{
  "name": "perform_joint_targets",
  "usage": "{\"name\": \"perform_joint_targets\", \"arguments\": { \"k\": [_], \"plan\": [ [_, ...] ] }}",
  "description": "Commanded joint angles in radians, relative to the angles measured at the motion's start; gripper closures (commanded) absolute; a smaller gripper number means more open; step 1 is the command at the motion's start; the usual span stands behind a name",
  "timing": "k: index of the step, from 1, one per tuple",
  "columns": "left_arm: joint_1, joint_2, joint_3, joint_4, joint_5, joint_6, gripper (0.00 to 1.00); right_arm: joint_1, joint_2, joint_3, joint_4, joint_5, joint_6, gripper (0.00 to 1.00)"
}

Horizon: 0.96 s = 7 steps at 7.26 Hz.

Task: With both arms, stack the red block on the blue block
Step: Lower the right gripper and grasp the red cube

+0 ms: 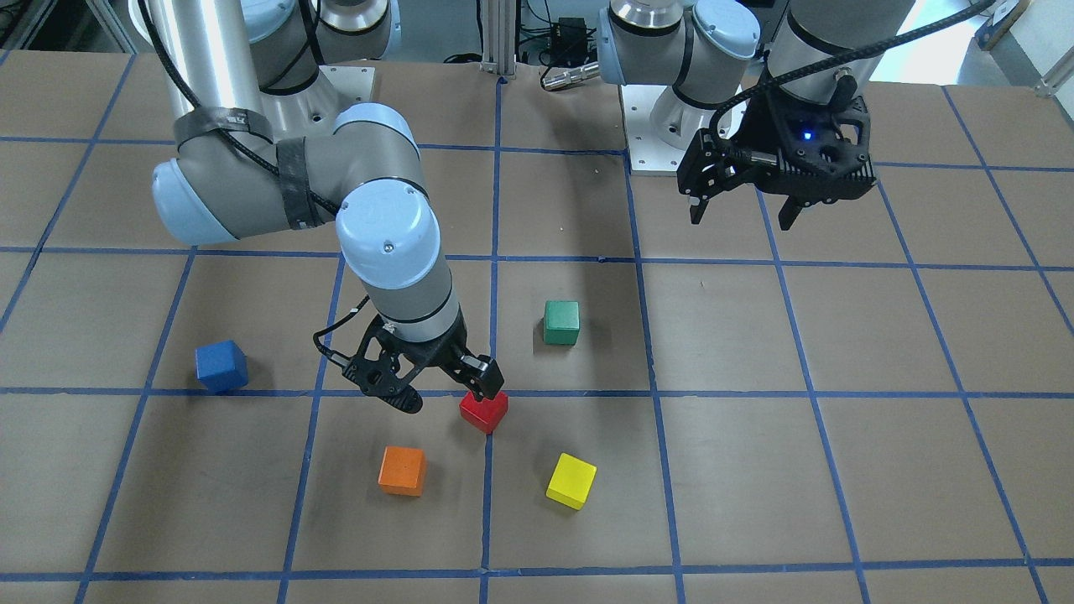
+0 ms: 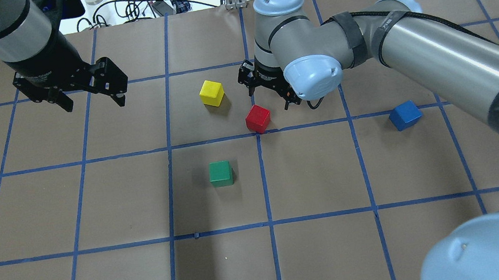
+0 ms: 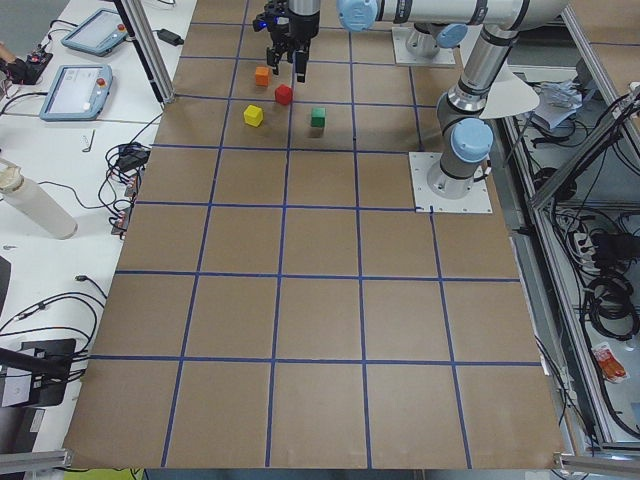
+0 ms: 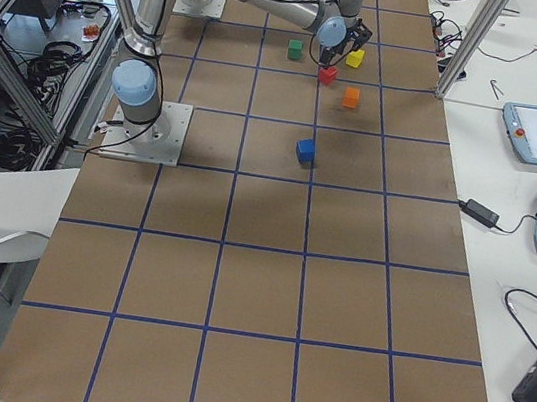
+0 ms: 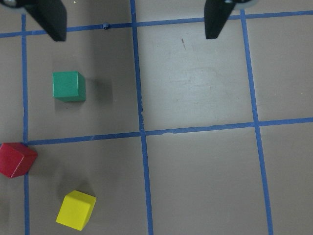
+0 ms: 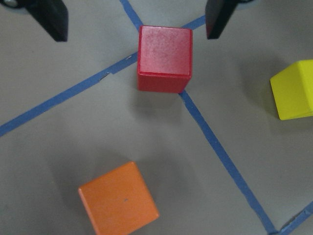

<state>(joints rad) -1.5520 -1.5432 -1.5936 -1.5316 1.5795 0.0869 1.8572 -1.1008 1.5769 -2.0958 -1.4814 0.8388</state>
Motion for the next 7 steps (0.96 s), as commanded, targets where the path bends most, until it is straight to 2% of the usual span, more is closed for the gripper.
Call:
{"name": "perform_joint_targets", "arguments": {
  "k": [1, 7],
  "plan": [
    [0.0, 0.005, -0.002, 0.001, 0.001, 0.001, 0.0, 0.014, 0.044, 0.0, -0.056, 0.0, 0.006, 0.0],
    [0.0, 0.008, -0.003, -0.002, 0.001, 0.008, 0.0, 0.016, 0.107, -0.005, -0.059, 0.003, 0.014, 0.0]
  ]
}}
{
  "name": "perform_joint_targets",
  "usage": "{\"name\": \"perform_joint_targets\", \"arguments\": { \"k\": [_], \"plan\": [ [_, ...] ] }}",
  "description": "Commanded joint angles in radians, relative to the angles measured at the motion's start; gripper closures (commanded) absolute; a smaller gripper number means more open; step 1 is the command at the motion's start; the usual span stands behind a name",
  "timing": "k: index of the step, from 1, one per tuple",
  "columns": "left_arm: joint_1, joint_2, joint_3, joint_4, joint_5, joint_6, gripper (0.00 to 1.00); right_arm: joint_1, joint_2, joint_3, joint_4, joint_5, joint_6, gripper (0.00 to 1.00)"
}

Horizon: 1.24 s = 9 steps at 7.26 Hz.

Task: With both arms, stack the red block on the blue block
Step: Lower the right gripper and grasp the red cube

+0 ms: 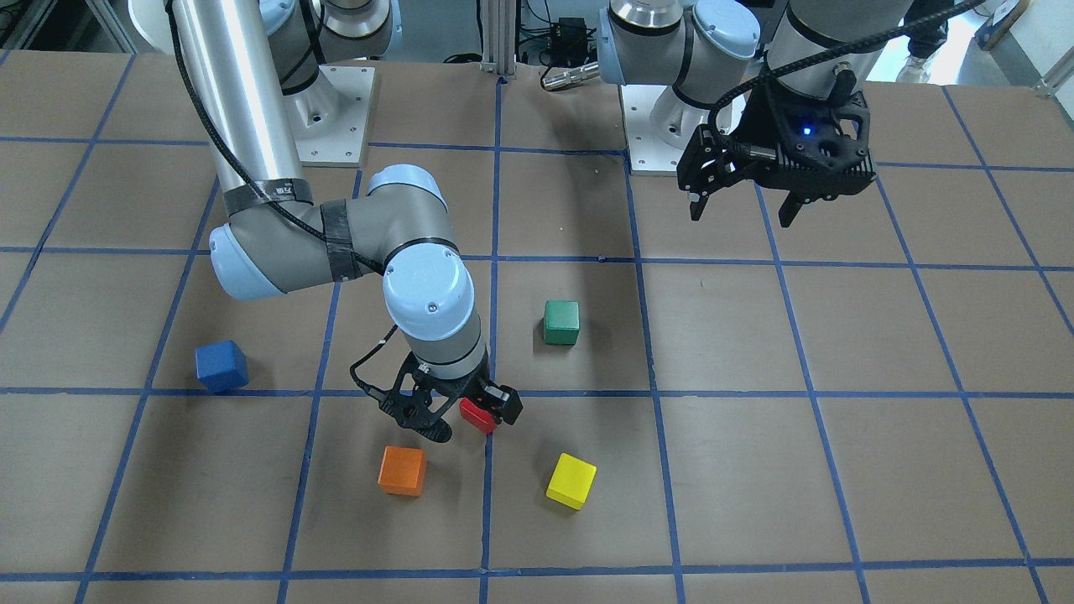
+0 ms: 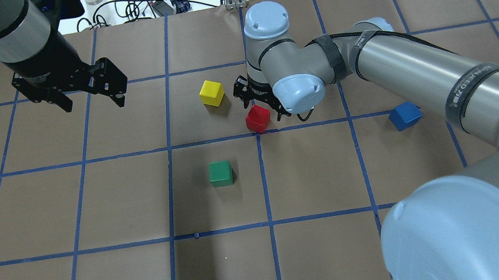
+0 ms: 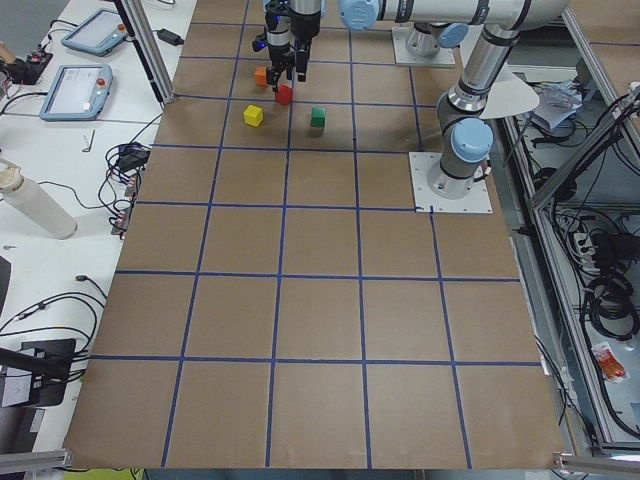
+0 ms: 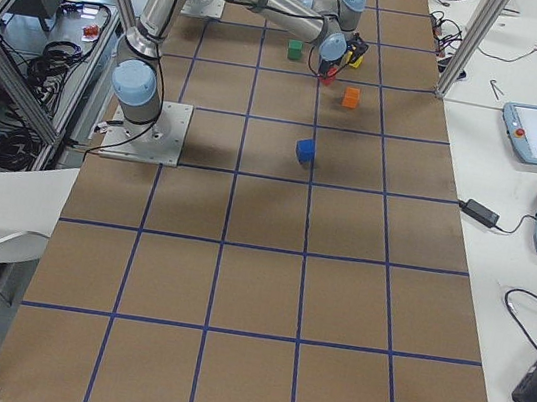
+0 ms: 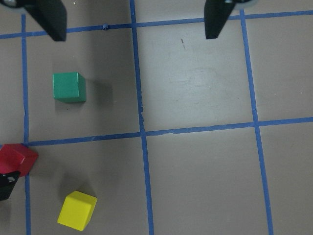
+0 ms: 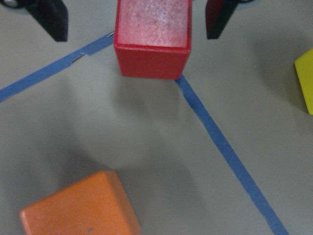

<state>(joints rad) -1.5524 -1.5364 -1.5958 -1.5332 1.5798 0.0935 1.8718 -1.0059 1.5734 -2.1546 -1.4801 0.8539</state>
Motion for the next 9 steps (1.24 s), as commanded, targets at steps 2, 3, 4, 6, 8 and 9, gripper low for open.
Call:
{"name": "perform_joint_targets", "arguments": {
  "k": [2, 3, 4, 6, 8, 9],
  "plan": [
    [0.0, 0.001, -0.001, 0.001, 0.0, 0.002, 0.0, 0.001, 0.018, 0.0, -0.001, 0.036, -0.006, 0.0],
    [0.0, -0.001, 0.0, 0.001, 0.0, 0.002, 0.0, 0.001, 0.027, -0.001, -0.001, 0.059, 0.0, 0.0],
    [0.0, -0.001, 0.0, 0.002, -0.001, 0.002, 0.0, 0.001, 0.029, 0.0, -0.001, 0.06, -0.006, 0.0],
    [0.0, -0.001, 0.0, 0.001, -0.001, 0.002, 0.0, 0.001, 0.029, 0.0, 0.001, 0.061, 0.002, 0.5],
    [0.0, -0.004, 0.0, 0.002, 0.0, 0.002, 0.0, 0.0, 0.029, 0.0, 0.009, 0.107, 0.01, 0.99],
    [0.0, -0.004, 0.0, 0.002, -0.001, 0.002, 0.0, 0.0, 0.021, -0.001, 0.016, 0.11, 0.01, 1.0]
  ]
}}
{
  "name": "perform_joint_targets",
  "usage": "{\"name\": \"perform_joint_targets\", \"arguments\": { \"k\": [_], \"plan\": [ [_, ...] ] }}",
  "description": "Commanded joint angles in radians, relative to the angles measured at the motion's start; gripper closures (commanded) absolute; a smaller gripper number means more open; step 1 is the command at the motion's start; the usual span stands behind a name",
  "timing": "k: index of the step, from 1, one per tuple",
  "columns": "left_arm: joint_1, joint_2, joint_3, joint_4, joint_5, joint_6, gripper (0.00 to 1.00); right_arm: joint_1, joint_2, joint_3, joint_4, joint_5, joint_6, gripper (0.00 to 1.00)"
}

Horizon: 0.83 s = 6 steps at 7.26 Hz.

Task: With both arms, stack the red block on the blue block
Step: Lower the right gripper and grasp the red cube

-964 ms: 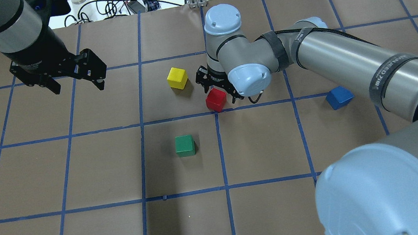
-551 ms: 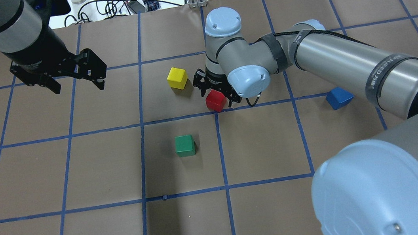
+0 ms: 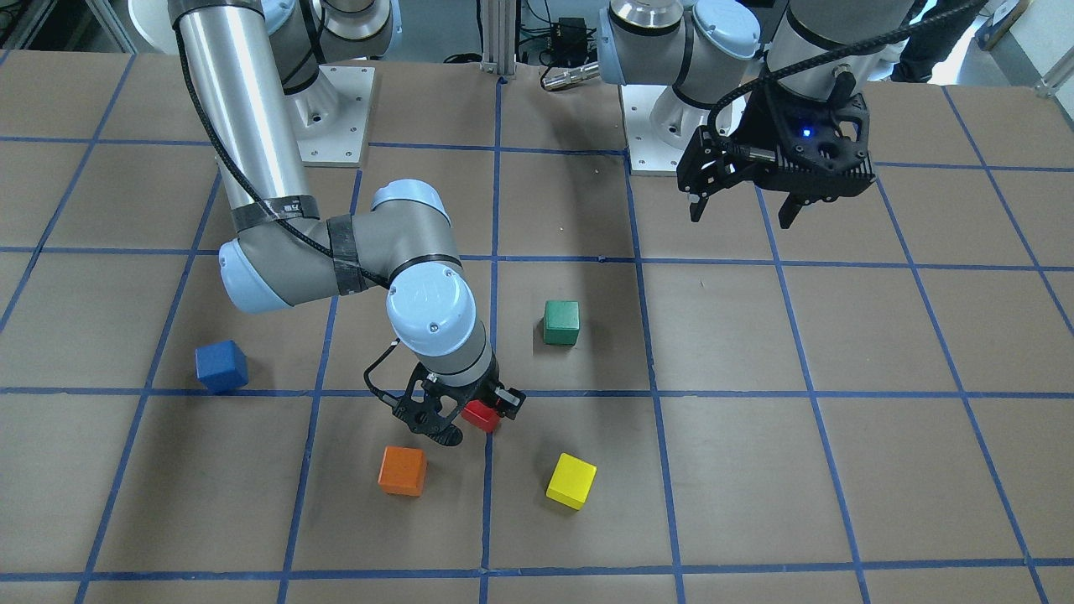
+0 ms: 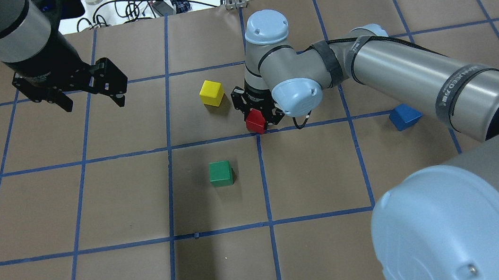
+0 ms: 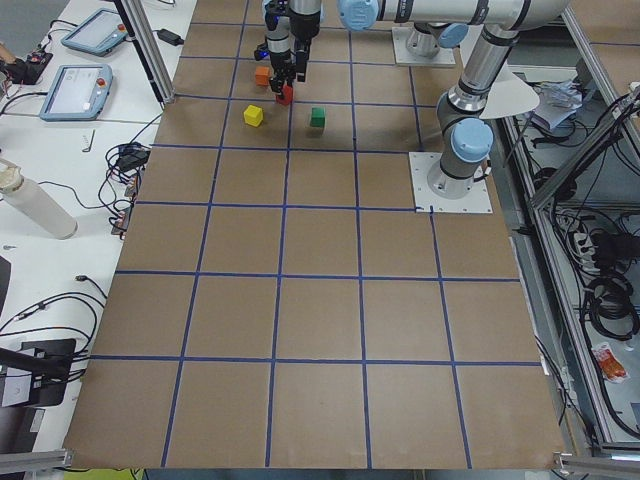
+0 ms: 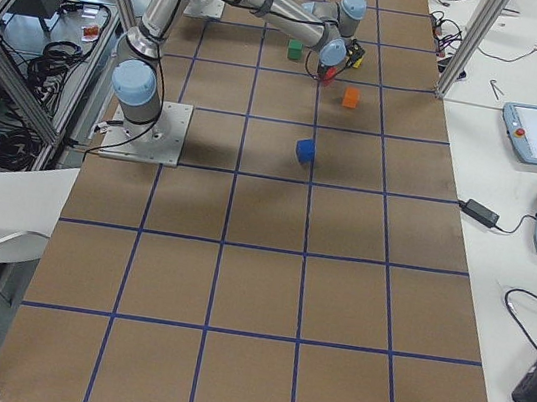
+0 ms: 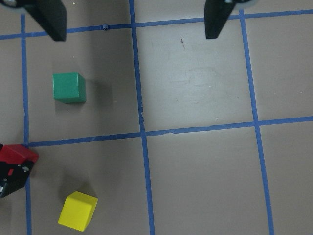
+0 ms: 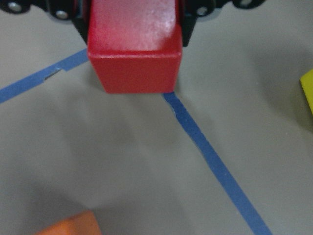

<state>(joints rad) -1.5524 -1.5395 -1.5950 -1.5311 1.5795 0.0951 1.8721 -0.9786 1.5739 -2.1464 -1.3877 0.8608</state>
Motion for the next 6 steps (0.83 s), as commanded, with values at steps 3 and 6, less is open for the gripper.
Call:
{"name": "perform_joint_targets", "arguments": {
  "k": [3, 6],
  "plan": [
    [0.0, -0.002, 0.001, 0.0, -0.001, -0.003, 0.0, -0.016, -0.104, -0.006, 0.098, -0.008, -0.052, 1.0],
    [0.0, -0.001, 0.0, 0.0, -0.001, -0.003, 0.0, -0.088, -0.227, 0.001, 0.264, -0.1, -0.248, 1.0]
  ]
}}
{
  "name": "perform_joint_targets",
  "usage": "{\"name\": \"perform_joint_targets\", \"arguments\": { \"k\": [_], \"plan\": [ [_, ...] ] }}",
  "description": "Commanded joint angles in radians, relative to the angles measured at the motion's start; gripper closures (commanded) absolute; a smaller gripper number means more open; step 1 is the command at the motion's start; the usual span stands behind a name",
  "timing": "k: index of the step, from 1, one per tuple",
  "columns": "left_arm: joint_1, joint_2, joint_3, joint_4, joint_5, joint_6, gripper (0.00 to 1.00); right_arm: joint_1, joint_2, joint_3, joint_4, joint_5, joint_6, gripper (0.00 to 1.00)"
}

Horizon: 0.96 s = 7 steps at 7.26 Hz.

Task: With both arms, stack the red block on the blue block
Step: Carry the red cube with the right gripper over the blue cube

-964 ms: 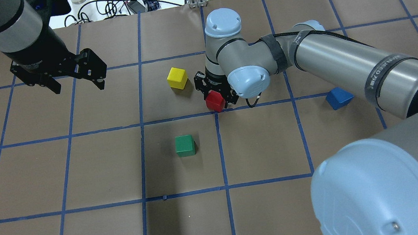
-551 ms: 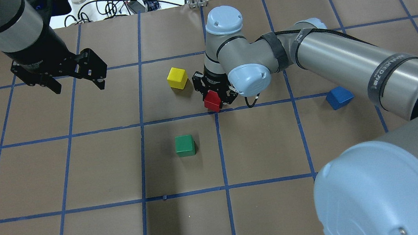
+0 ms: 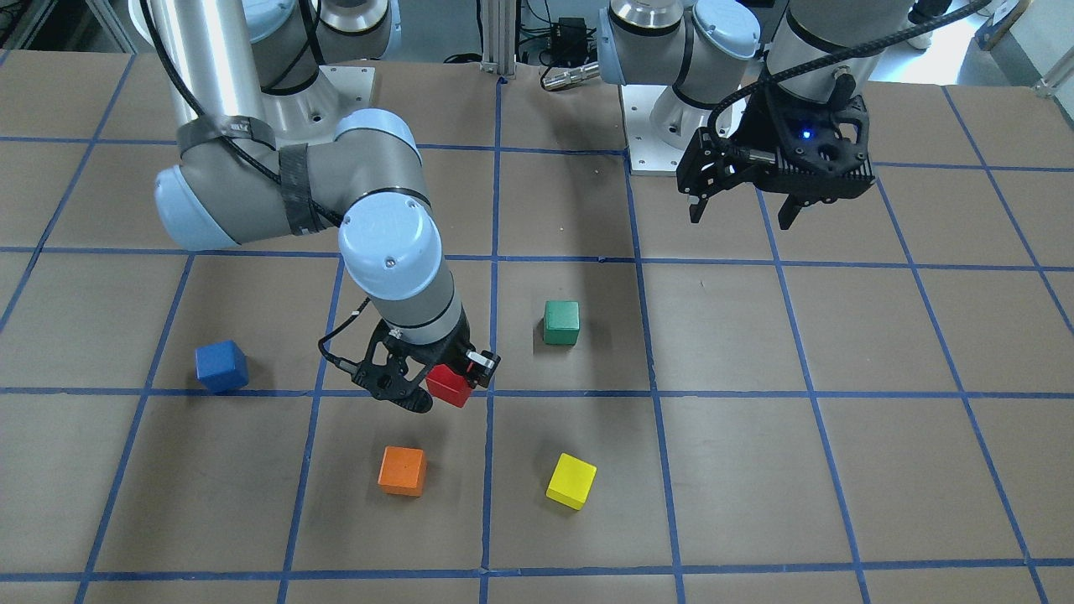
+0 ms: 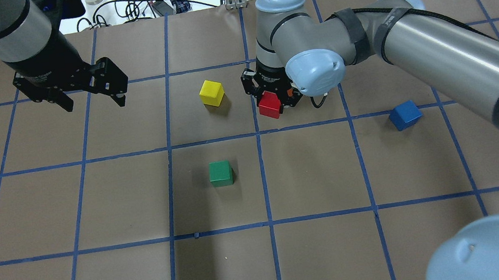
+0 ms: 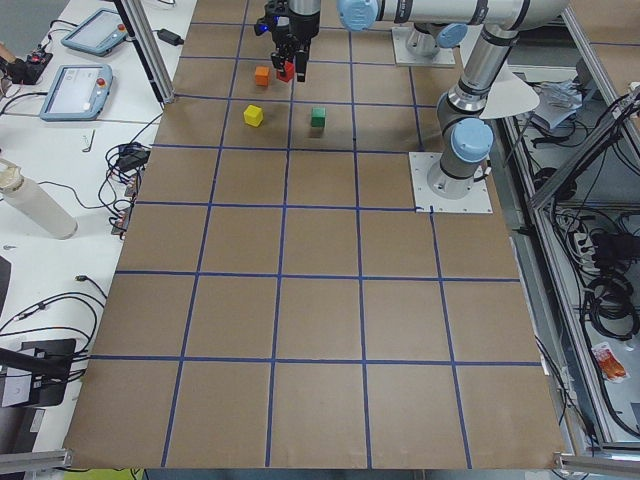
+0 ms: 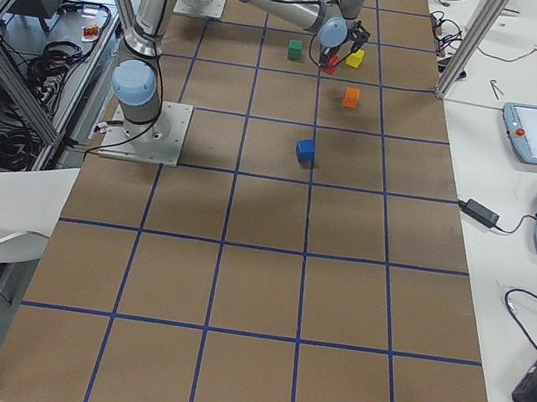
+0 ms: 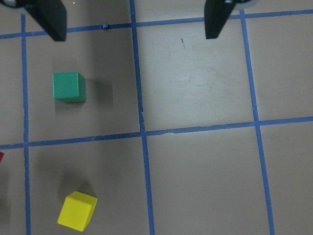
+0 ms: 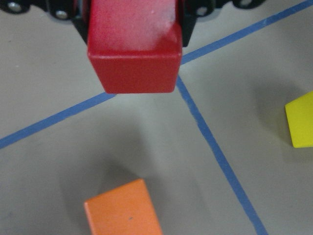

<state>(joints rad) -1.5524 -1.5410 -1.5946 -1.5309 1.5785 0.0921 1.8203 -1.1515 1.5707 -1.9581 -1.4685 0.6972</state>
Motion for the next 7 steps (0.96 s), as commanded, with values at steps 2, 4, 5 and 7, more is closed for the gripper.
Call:
{"name": "perform_joint_targets", "arguments": {
  "k": [2, 4, 5, 7],
  "plan": [
    [0.0, -0.001, 0.001, 0.0, 0.0, -0.002, 0.0, -0.14, -0.141, 0.017, 0.216, -0.024, -0.335, 1.0],
    [0.0, -0.001, 0.001, 0.0, 0.0, -0.005, 0.0, -0.269, -0.189, 0.025, 0.295, -0.035, -0.641, 1.0],
    [0.0, -0.001, 0.001, 0.0, 0.0, -0.005, 0.0, -0.31, -0.198, 0.035, 0.295, -0.103, -0.773, 1.0],
    [0.0, 0.001, 0.001, 0.0, 0.0, -0.005, 0.0, -0.379, -0.197, 0.061, 0.285, -0.124, -0.942, 1.0]
  ]
}}
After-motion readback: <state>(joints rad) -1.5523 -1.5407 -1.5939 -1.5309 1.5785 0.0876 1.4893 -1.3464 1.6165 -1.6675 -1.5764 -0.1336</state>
